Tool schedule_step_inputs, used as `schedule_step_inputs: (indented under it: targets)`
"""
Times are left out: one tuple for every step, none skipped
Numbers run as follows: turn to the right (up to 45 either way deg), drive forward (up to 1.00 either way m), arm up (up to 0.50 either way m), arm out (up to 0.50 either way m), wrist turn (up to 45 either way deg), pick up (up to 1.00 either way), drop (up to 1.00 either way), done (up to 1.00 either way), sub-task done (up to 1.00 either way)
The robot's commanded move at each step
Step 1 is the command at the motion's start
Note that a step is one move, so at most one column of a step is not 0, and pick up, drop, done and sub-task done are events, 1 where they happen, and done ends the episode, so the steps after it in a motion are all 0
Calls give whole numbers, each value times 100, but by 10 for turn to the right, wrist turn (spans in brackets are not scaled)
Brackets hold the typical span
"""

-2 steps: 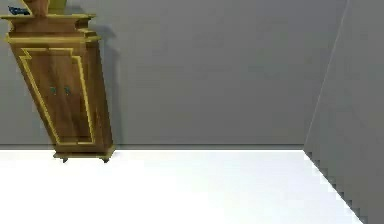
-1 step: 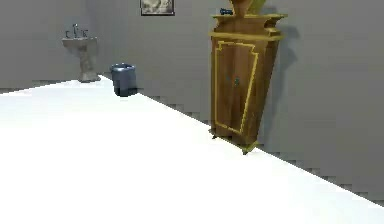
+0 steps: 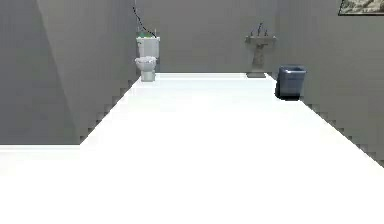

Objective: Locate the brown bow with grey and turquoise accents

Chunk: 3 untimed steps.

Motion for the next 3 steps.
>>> schedule_step_inputs:
  targets:
    - [-450,0,0,0,0,0,0,0,0]
    - [-390,0,0,0,0,0,0,0,0]
    - [0,100,0,0,0,0,0,0,0]
